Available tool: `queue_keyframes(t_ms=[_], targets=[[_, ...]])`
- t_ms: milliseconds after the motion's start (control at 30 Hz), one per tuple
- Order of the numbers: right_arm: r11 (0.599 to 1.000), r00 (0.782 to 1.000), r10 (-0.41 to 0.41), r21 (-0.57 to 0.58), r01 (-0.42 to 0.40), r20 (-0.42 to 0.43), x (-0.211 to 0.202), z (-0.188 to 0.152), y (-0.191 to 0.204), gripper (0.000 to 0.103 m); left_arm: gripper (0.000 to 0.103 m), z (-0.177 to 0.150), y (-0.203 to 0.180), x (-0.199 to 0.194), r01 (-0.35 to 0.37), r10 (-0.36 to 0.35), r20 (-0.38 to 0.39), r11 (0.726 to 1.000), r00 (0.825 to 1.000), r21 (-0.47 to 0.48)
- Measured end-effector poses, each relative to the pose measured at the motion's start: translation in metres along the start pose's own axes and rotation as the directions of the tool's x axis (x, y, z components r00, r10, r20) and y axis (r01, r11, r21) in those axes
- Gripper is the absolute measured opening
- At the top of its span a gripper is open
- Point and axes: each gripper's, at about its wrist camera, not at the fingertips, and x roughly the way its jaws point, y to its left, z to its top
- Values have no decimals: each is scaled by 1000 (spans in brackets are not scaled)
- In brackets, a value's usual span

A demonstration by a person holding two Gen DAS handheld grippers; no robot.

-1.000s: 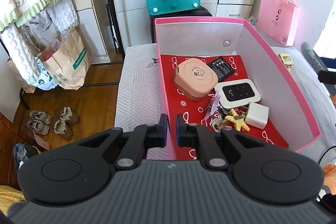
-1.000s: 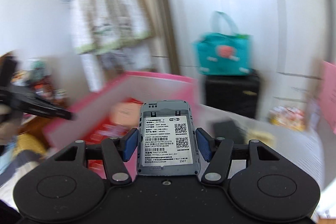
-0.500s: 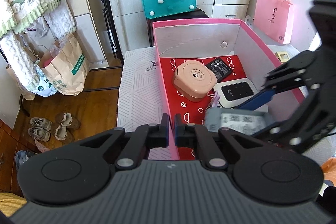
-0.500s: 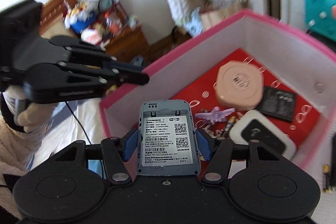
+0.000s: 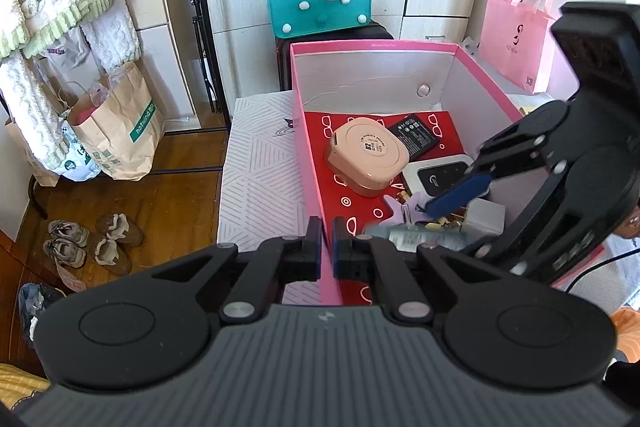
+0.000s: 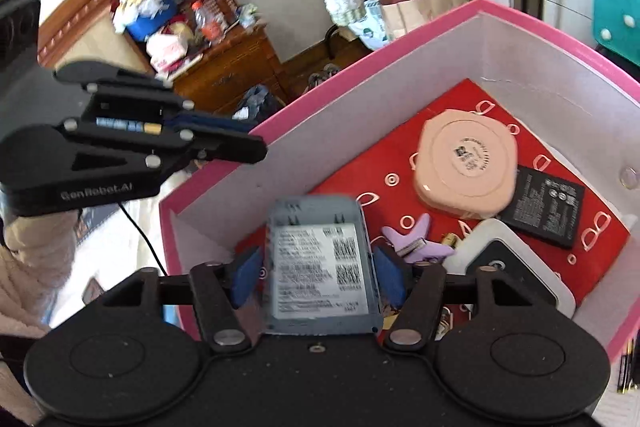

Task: Organize rigid objects
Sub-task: 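Carry the grey router into the pink box and open the right tool, then move the right tool back and grasp the black power bank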

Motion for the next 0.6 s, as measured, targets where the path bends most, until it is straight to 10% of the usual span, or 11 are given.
queue_keyframes(t_ms=[267,600], targets=[[993,964,-117,32,112,237,-83,-28,-5,75,5,1,-5,4,-25,25,-8,1000,1000,4],[834,749,-542,137,534,382,-152,-90,-51,80,5,2,-15,10,-76,76,-13,997,997,-4]])
